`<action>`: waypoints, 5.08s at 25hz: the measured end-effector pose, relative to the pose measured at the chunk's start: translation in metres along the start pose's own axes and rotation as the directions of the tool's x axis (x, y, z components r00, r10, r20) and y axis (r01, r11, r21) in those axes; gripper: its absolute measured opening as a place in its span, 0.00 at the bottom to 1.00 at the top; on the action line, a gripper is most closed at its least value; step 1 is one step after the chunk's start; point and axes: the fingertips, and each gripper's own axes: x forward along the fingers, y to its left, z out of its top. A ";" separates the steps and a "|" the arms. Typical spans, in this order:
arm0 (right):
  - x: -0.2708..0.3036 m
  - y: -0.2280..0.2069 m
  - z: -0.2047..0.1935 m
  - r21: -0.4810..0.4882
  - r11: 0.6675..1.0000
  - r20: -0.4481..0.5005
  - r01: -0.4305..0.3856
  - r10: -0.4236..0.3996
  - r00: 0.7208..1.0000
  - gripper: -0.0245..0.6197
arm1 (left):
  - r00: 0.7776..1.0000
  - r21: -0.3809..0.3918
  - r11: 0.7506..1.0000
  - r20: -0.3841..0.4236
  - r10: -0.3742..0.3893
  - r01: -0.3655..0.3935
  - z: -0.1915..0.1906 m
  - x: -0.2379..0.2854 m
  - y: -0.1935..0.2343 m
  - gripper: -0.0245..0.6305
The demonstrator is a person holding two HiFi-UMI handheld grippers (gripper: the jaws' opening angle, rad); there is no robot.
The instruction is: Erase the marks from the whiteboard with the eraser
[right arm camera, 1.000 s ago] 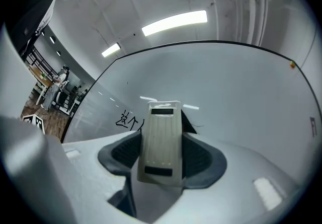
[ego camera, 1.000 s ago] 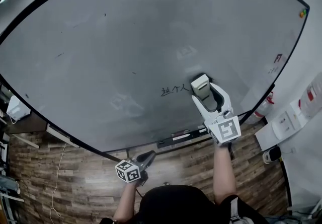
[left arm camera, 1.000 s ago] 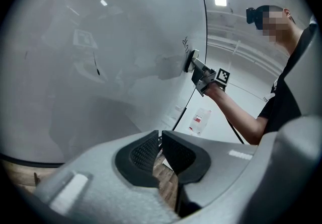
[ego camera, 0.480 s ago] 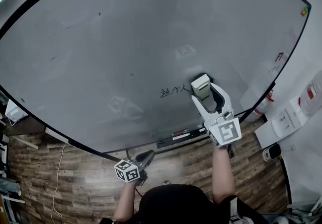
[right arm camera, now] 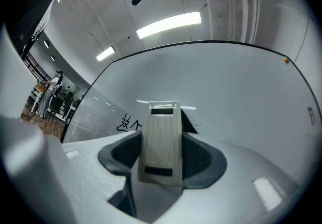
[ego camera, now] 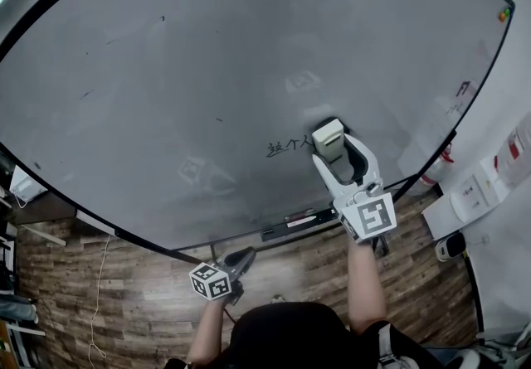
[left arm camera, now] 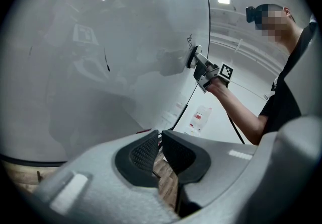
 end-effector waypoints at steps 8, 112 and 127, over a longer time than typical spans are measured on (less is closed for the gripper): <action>0.007 0.016 0.007 0.005 1.000 -0.010 0.003 -0.003 1.000 0.43 | 1.000 0.019 1.000 0.001 -0.008 0.008 0.004 -0.004 -0.002 0.07; -0.059 0.065 -0.087 0.166 0.948 -0.165 -0.270 0.297 0.941 0.43 | 1.000 0.112 0.994 0.012 0.018 -0.019 0.011 0.028 -0.053 0.07; -0.147 0.128 -0.140 0.360 0.859 -0.246 -0.364 0.463 0.851 0.43 | 0.999 0.094 0.995 0.025 0.039 -0.042 -0.006 0.024 -0.078 0.07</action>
